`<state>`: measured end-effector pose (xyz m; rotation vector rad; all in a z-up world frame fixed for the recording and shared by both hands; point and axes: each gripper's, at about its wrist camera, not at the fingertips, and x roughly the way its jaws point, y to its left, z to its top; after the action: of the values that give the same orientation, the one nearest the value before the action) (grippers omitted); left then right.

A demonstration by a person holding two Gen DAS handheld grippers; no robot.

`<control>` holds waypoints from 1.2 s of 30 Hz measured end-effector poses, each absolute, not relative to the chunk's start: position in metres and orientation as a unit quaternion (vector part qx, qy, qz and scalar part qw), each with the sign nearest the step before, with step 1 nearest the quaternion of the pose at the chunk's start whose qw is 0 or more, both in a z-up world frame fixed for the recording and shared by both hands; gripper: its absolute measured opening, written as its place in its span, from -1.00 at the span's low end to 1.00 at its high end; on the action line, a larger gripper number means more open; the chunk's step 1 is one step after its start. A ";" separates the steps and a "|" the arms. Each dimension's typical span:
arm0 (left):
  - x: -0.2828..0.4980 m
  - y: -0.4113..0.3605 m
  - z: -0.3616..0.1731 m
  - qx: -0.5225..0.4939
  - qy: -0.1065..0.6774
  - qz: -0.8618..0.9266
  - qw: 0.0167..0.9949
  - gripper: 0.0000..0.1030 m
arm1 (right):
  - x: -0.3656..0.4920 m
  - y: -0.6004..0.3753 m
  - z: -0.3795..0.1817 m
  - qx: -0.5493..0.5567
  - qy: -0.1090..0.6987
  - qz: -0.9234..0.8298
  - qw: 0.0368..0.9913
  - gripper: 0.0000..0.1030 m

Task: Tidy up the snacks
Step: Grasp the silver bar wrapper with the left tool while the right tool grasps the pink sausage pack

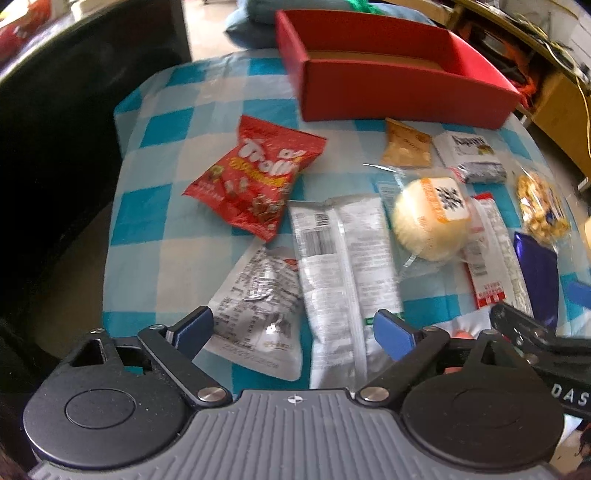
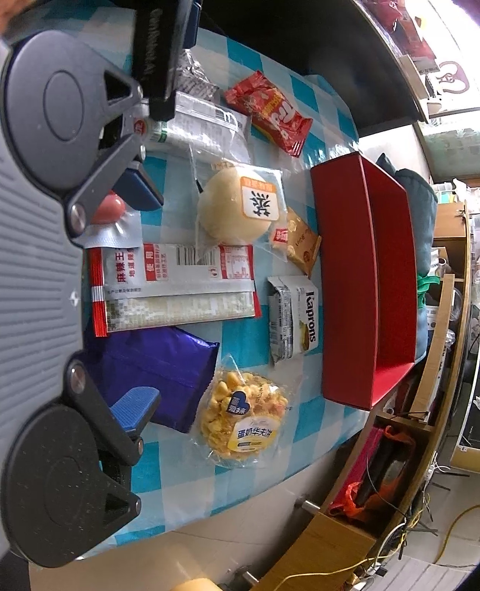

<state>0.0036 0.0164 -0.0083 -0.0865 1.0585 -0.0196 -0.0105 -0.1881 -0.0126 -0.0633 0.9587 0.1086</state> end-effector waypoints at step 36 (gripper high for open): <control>0.015 0.047 -0.003 -0.116 0.551 -0.004 0.826 0.79 | -0.025 -0.135 -0.042 -0.111 0.496 0.181 0.842 0.43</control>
<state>0.0146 0.0467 -0.0032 -0.2473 1.1713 -0.0085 -0.0247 -0.1352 -0.0418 -0.2355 1.0484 0.3815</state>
